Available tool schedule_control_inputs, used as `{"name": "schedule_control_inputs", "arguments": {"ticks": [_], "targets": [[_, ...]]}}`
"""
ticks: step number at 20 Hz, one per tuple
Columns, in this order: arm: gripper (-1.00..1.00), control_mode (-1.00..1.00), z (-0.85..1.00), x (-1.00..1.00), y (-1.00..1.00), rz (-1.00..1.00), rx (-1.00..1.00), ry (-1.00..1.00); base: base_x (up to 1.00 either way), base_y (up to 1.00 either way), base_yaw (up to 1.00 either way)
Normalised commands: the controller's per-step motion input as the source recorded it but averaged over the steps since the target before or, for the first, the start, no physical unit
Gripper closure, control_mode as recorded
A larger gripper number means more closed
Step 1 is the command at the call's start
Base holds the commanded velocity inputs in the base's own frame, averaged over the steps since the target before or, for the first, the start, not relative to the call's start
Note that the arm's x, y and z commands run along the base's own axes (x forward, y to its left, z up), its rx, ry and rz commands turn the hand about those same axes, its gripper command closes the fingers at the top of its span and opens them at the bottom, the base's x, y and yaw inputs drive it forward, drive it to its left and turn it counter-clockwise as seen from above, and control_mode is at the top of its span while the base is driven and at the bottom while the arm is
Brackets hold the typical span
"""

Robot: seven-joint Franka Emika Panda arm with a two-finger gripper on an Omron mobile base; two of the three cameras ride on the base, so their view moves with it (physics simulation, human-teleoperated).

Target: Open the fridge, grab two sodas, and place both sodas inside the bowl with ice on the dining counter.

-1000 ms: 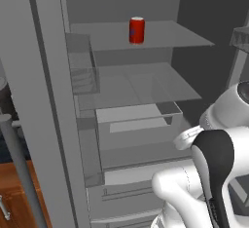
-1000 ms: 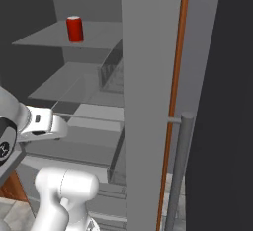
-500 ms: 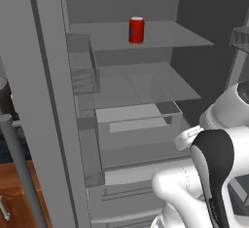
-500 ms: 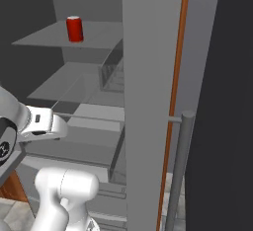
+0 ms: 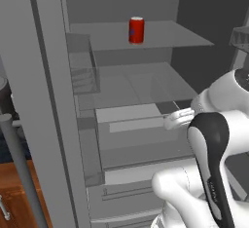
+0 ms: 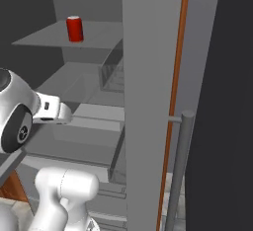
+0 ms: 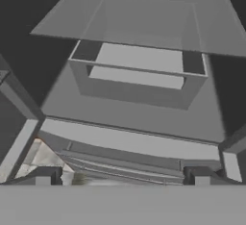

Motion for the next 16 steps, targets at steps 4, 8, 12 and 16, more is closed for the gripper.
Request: {"name": "schedule_control_inputs", "arguments": {"ticks": [4, 8, 12, 16], "targets": [[-1.00, -1.00, 0.67, 0.39, 0.72, -0.02, 0.09, -0.20, 0.00, 0.00, 0.00], [-1.00, -1.00, 0.87, 0.25, 0.46, -0.09, 0.02, -0.19, 0.00, 0.00, 0.00], [-1.00, -1.00, 0.71, 0.32, 0.05, -0.06, 0.03, -0.12, 0.00, 0.00, 0.00], [-1.00, -1.00, 0.40, 0.47, -0.28, 0.00, 0.10, -0.11, 0.00, 0.00, 0.00]]}}
